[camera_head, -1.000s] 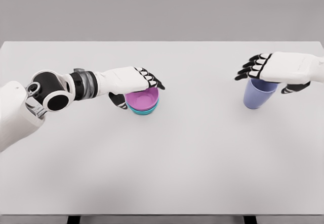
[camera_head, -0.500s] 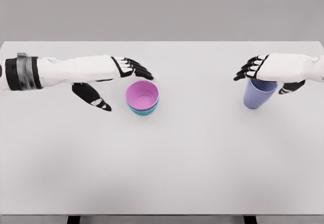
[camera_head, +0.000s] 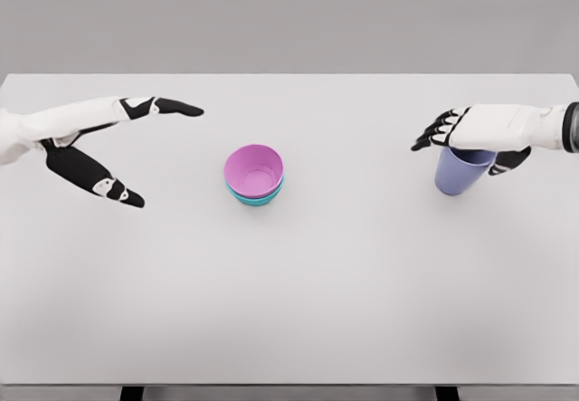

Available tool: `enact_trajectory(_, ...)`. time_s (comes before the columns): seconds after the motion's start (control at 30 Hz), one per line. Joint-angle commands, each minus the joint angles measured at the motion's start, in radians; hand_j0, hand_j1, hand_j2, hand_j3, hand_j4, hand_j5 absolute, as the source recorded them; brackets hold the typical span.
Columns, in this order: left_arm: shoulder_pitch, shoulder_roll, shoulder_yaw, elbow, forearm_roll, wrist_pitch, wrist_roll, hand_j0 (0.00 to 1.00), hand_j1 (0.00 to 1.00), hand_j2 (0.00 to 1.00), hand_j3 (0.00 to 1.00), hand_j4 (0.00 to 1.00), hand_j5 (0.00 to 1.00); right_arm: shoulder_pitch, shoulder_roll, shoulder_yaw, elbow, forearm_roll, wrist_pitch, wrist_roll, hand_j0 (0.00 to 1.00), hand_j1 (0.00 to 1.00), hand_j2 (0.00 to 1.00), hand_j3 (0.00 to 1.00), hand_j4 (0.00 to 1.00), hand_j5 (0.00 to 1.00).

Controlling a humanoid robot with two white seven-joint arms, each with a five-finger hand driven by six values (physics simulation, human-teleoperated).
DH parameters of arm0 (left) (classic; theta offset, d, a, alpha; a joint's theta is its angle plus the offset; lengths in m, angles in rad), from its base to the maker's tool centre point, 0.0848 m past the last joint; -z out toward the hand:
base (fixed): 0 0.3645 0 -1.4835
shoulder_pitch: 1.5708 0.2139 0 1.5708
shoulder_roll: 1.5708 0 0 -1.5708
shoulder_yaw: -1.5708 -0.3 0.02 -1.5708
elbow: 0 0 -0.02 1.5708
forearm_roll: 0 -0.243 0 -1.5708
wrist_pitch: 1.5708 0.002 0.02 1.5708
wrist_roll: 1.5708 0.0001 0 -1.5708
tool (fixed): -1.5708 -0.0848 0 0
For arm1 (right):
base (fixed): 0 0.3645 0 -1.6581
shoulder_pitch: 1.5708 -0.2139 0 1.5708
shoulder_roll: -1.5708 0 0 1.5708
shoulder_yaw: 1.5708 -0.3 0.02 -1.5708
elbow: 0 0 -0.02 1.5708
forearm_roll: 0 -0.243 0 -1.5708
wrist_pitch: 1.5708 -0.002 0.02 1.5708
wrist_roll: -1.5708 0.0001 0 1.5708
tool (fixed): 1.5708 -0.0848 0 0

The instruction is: Stacking bowl and cup with both arms

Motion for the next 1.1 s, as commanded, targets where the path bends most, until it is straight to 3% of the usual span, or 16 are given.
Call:
enact_trajectory(0.0, 0.000, 0.000, 0.005, 0.012, 0.009, 0.002, 0.000, 1.00, 1.00, 1.00, 1.00, 1.00, 1.00, 0.000, 0.001, 0.005, 0.014, -0.004, 0.002, 0.000, 1.00, 1.00, 1.00, 1.00, 1.00, 1.00)
enact_trajectory(0.43, 0.006, 0.002, 0.007, 0.039, -0.004, 0.012, 0.000, 1.00, 1.00, 1.00, 1.00, 1.00, 1.00, -0.003, 0.009, 0.006, 0.069, 0.001, 0.002, 0.000, 0.99, 0.99, 0.99, 0.99, 0.99, 0.99)
enact_trajectory(0.5, 0.006, 0.000, 0.007, 0.039, -0.004, 0.012, 0.000, 1.00, 1.00, 1.00, 1.00, 1.00, 1.00, -0.003, 0.009, 0.008, 0.071, 0.002, 0.002, 0.000, 0.93, 0.93, 0.93, 0.93, 0.93, 0.93)
enact_trajectory(0.6, 0.006, 0.002, 0.007, 0.041, -0.005, 0.014, 0.000, 1.00, 1.00, 1.00, 1.00, 1.00, 1.00, -0.003, 0.015, 0.008, 0.074, 0.001, 0.002, 0.000, 0.76, 0.76, 0.76, 0.76, 0.76, 0.76)
enact_trajectory(0.73, 0.006, 0.002, 0.008, 0.041, -0.005, 0.017, 0.000, 1.00, 1.00, 1.00, 1.00, 1.00, 1.00, -0.006, 0.027, 0.008, 0.092, -0.002, 0.002, 0.000, 0.64, 0.64, 0.64, 0.64, 0.64, 0.64)
enact_trajectory(1.07, 0.006, 0.003, 0.007, 0.047, -0.005, 0.017, 0.000, 1.00, 1.00, 1.00, 1.00, 1.00, 1.00, -0.040, 0.060, 0.006, 0.092, -0.007, 0.002, 0.000, 0.64, 0.64, 0.64, 0.64, 0.64, 0.64)
